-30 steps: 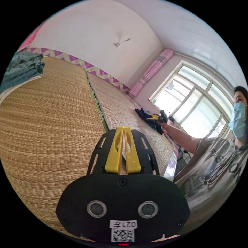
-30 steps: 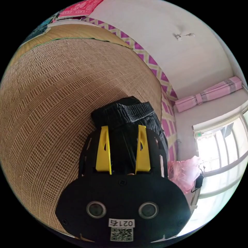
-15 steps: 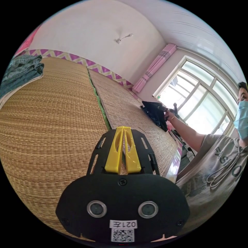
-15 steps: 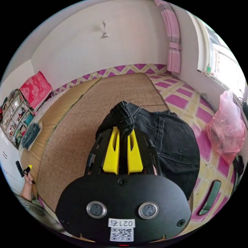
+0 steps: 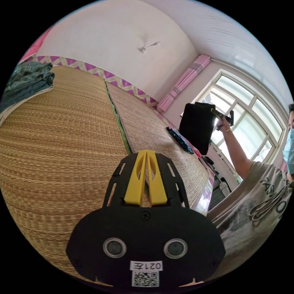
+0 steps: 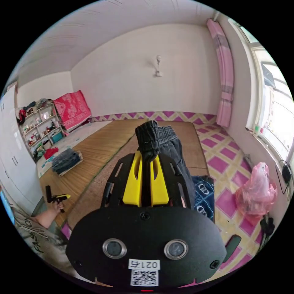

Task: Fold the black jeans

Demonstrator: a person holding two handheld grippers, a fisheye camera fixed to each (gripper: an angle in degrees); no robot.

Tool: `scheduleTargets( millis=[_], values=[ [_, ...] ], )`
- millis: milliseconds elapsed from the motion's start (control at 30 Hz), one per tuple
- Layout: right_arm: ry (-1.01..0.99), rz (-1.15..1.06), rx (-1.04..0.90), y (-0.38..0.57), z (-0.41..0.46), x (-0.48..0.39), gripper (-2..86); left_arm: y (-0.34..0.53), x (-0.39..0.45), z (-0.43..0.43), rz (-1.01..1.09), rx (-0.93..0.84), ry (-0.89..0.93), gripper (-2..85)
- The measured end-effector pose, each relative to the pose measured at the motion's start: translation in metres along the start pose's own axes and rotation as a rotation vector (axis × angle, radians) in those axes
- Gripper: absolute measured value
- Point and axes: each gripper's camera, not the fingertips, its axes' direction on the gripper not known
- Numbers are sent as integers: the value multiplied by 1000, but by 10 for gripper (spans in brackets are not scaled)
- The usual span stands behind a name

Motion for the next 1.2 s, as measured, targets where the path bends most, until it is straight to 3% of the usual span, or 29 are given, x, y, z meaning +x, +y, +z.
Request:
scheduleTargets(
  millis=[200, 267, 367, 467, 533, 733, 900, 1067, 1200],
  values=[
    [-279, -25, 21, -22, 0, -128, 15, -36, 54, -27, 5, 22, 140, 5],
    [-366, -39, 22, -16, 11, -166, 14, -57, 99, -44, 22, 48, 184, 79],
    [-504, -56, 27, 6, 35, -227, 13, -80, 152, -86, 118, 139, 65, 169],
    [-629, -14, -36, 28, 61, -276, 12, -94, 172, -117, 218, 189, -91, 180],
    [-679, 8, -72, 36, 71, -293, 12, -108, 163, -114, 222, 141, -92, 176],
    [-464, -197, 14, 34, 40, -352, 16, -172, 123, -71, 213, 76, 17, 146],
    [-292, -375, 30, 76, 57, -432, 29, -212, 95, -46, 178, 6, -8, 133],
    [-198, -598, -125, 161, 141, -515, 43, -125, 10, -67, 9, -183, -196, 112],
    [-297, -616, -240, 214, 195, -538, 39, -64, -35, -123, -184, -206, -240, 110]
  ],
)
